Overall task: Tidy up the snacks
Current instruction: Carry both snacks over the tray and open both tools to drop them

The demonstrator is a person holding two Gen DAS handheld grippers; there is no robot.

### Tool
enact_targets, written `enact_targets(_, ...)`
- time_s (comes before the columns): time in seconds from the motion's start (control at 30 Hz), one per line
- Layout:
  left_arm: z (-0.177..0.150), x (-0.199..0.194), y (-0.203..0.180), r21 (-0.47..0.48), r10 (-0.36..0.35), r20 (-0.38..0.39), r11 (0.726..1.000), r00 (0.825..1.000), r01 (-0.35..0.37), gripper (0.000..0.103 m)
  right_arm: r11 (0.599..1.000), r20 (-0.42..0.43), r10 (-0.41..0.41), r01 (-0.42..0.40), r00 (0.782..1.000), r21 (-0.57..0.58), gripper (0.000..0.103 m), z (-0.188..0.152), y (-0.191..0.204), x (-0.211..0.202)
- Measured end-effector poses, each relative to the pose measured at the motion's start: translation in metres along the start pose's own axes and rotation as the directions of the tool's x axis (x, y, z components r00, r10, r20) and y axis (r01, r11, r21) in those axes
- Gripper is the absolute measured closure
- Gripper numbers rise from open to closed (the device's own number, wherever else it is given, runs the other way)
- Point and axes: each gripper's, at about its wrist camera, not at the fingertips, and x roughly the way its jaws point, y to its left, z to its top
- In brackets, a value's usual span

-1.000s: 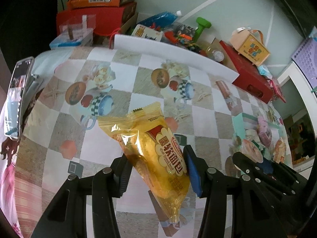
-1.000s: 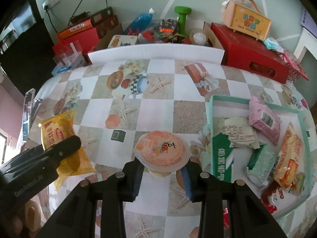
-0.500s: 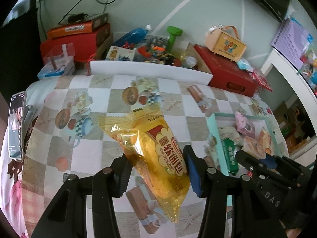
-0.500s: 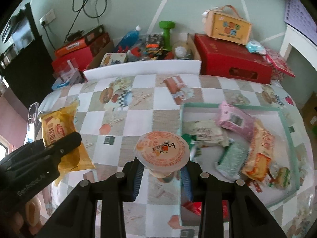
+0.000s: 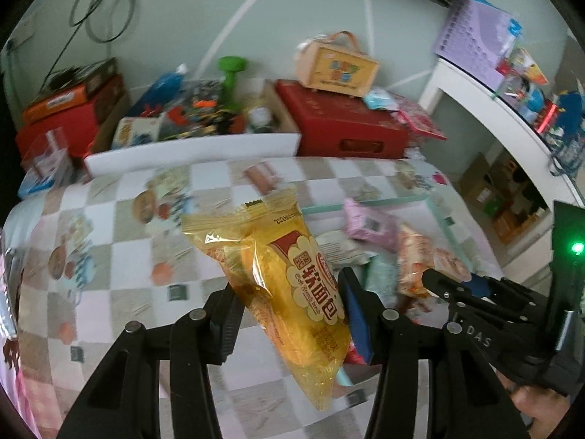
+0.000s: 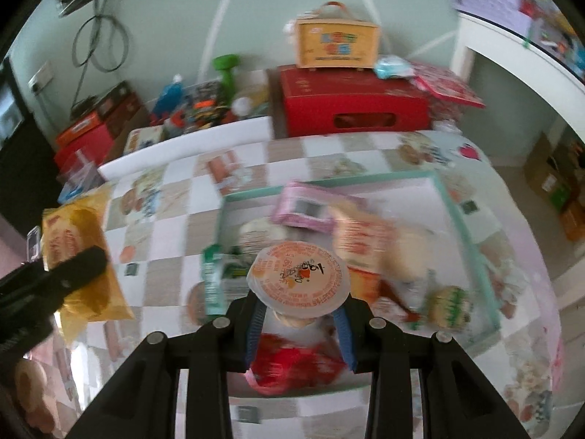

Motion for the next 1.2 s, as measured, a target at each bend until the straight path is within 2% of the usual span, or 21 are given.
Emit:
enact_targets(0.33,0.01,0.017,-0.057,0.072,-0.05,-0.04,0.996,0.998,0.053,0.051,0.992,0.005,-0.046,0.046,0.999,0.116,0.066,-0.003,-0.071,-0.006)
enact_targets(0.57,0.008,0.036,-0.077,0.094,-0.047,-0.083,0.994,0.995,0.054,0.051,0.986,-0.013,-0.059,0.061,0.998,0.155,0.066,-0.011,-0.096,-0.002)
enact_targets(0.93,-0.003,0.071,-0.082,0.105,-0.002,-0.155,0.994,0.988,0.019,0.051,0.987,-0.077,-0.03,0.041,0.997,0.153,0.066,-0.028,-0.096,0.024)
enact_targets(1.2,-0.001,0.089,-0.085,0.11,0.01,-0.184,0.994,0.983,0.011,0.051,0.991,-0.098,-0.017,0.029,0.995,0.131,0.066,-0.027,-0.088,0.037)
